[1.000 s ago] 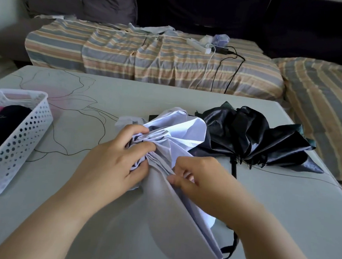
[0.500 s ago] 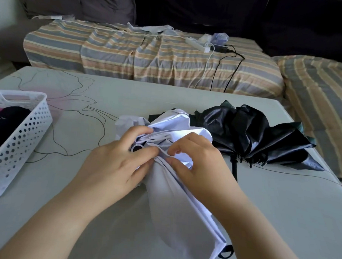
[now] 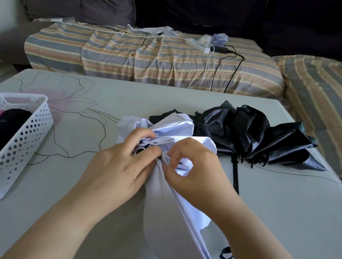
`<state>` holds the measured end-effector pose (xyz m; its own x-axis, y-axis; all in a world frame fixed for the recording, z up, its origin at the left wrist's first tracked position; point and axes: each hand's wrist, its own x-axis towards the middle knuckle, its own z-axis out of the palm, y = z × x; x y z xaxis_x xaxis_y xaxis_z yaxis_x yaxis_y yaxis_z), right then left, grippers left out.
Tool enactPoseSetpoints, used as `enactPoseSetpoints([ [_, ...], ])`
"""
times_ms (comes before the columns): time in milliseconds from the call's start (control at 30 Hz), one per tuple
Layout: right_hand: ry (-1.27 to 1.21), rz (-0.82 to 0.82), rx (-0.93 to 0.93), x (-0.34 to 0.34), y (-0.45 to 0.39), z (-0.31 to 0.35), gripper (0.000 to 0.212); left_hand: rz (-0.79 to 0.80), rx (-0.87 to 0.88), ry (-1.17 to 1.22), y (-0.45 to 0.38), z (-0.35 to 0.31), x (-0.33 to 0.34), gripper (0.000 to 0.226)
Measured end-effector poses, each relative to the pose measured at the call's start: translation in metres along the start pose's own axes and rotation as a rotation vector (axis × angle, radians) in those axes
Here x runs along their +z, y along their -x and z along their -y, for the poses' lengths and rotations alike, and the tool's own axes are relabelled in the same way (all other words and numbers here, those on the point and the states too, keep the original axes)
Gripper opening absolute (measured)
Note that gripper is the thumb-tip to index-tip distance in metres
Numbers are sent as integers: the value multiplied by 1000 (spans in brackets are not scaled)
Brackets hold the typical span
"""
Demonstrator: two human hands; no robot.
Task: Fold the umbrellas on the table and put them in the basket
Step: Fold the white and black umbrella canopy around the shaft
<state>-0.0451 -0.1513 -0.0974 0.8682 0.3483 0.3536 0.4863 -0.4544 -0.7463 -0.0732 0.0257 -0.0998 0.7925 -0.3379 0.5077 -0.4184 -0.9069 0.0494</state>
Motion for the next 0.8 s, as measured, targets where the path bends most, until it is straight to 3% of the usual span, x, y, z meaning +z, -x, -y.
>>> enactPoseSetpoints([
  [200, -113, -30, 264, -4, -7, 4, 15, -21, 32, 1, -1, -2, -1, 14],
  [333, 71, -20, 261, -7, -13, 1, 12, -33, 63, -6, -1, -5, 1, 16],
  [567, 53, 6, 358, -11, -18, 7, 28, -14, 97, -31, -2, -6, 6, 16],
  [700, -44, 96, 424, -10, -22, 9, 12, -2, 110, -19, -1, -8, 4, 18],
  [800, -80, 157, 335, -11, -20, 9, 8, -12, 91, 11, -1, -7, 3, 17],
])
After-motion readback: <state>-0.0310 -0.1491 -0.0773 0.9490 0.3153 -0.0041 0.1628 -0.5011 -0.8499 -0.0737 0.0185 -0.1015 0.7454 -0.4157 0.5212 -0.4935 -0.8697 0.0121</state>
